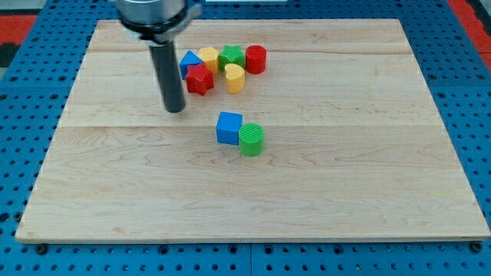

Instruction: Nudge the blue triangle right a bit

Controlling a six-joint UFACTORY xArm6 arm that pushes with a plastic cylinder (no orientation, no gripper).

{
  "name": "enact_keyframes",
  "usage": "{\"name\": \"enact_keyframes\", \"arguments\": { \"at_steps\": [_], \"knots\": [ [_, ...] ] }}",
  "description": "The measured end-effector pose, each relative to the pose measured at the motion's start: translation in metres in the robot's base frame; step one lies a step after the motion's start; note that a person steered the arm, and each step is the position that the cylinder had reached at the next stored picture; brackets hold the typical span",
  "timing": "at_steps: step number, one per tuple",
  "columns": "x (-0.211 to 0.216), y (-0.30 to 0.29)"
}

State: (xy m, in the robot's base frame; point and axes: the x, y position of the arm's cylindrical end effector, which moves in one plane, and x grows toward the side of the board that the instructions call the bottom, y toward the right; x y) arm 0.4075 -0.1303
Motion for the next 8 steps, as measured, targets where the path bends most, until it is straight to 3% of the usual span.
{"name": "enact_keyframes", "arguments": {
  "at_steps": [1, 3, 5, 8],
  "knots": [
    [-0.003, -0.048],
    [-0.066, -0.078],
    [-0.114, -0.063],
    [-0.111, -0.002]
  ]
}}
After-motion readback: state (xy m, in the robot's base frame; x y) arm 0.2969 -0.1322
